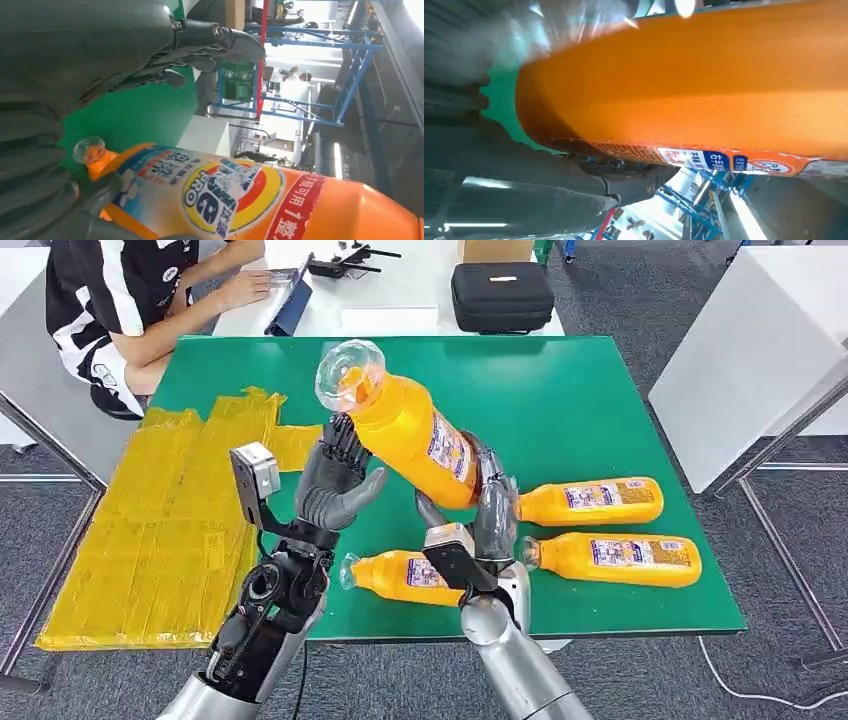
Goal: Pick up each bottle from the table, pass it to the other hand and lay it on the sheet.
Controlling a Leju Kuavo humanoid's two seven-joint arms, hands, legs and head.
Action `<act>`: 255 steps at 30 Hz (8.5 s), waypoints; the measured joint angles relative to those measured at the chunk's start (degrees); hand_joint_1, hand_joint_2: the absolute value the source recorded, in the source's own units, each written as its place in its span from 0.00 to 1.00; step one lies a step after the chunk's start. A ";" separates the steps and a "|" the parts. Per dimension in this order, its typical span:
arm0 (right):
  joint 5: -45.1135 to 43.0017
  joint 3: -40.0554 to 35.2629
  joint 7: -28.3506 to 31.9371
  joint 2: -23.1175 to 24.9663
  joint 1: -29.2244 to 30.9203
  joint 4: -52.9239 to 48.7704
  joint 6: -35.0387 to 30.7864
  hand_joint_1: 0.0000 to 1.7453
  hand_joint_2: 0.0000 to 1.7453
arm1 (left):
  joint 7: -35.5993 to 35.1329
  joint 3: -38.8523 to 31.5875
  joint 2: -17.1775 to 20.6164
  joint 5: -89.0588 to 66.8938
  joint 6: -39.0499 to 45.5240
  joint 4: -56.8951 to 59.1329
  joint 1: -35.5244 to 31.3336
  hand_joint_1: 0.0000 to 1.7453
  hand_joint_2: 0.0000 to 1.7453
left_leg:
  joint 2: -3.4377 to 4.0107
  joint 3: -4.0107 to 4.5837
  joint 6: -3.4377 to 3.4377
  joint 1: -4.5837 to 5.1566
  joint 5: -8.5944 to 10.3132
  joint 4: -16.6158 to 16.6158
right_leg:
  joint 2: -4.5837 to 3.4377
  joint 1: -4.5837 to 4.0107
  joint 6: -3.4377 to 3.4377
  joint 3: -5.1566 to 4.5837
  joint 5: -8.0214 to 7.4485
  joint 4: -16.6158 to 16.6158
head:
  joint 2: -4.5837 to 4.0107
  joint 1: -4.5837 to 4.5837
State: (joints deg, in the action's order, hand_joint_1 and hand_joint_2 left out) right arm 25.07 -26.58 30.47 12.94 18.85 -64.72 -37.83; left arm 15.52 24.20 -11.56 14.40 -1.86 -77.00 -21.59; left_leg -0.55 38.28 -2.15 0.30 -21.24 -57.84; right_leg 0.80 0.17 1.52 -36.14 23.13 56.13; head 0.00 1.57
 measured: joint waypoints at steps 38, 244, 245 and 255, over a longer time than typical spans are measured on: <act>7.93 6.43 -3.84 0.48 2.86 5.29 -1.82 1.00 1.00 | 5.57 6.75 0.04 -2.43 6.34 -4.17 0.19 0.00 1.00 | -0.01 0.03 -0.01 0.02 0.00 0.00 | 0.01 0.02 0.02 -0.01 -0.01 0.00 | 0.00 0.00; 53.68 2.71 -40.74 -8.18 -8.81 2.97 29.07 1.00 1.00 | 15.82 -7.98 3.04 -45.71 37.55 -16.65 10.83 0.00 1.00 | 0.05 -0.91 -0.05 0.03 -0.17 0.03 | -0.14 0.04 -0.06 0.85 0.09 -0.08 | 0.00 0.00; 53.39 2.91 -40.56 -8.06 -8.83 2.97 28.63 1.00 1.00 | 15.87 -7.98 3.04 -45.40 37.24 -16.68 10.86 0.00 1.00 | 0.05 -0.91 -0.05 0.03 -0.18 0.03 | -0.14 0.04 -0.06 0.85 0.09 -0.08 | 0.00 -0.02; 52.54 4.26 -39.87 -7.30 -9.04 2.97 27.32 1.00 1.00 | 15.89 -7.98 3.06 -44.57 36.50 -16.70 10.88 0.00 1.00 | 0.05 -0.88 -0.01 0.03 -0.21 0.03 | -0.14 0.04 -0.06 0.80 0.12 -0.07 | 0.00 0.00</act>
State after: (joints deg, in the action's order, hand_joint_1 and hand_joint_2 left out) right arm 77.61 -22.32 -9.40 5.64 9.81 -61.75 -10.51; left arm 31.41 16.22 -8.50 -30.16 34.64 -93.70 -10.71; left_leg -0.50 37.40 -2.16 0.33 -21.45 -57.81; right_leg 0.66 0.21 1.45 -35.33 23.25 56.06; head 0.00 1.57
